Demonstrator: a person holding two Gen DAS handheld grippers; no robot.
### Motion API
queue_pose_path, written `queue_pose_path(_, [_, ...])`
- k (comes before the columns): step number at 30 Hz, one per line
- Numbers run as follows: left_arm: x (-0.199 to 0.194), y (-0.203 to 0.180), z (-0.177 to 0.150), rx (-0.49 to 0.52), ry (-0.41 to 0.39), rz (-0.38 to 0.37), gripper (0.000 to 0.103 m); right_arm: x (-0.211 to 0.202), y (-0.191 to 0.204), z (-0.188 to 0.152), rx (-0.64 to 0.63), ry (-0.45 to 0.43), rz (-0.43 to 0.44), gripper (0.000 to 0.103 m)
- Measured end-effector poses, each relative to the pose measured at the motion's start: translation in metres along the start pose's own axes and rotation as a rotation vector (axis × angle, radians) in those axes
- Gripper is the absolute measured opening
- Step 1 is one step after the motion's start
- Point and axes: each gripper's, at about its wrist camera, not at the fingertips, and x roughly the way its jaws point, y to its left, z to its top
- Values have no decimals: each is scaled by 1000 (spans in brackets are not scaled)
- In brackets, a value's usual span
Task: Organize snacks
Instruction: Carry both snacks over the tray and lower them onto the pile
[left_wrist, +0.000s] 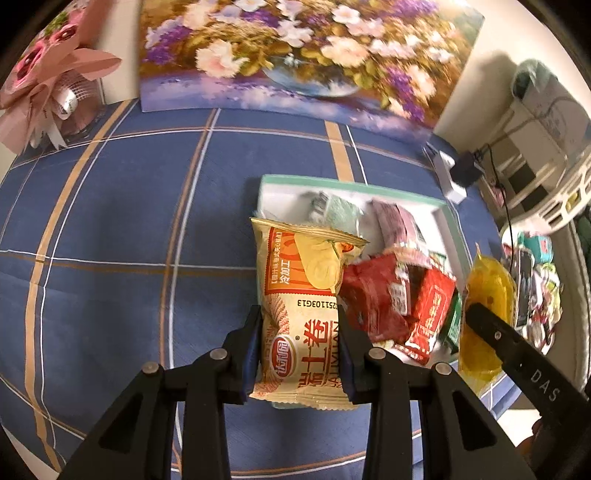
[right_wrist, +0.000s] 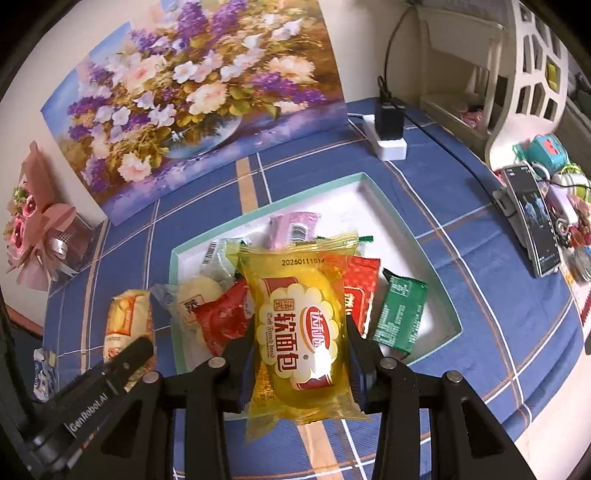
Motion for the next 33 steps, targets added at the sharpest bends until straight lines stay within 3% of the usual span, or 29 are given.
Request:
queue_pose_path(18, [52, -13, -8, 47, 146, 66, 37, 58, -1, -10, -29, 165, -27, 43])
queue_pose_path(33, [61, -28, -4, 76, 131, 77, 37, 71, -1, -5, -30, 172, -26, 43])
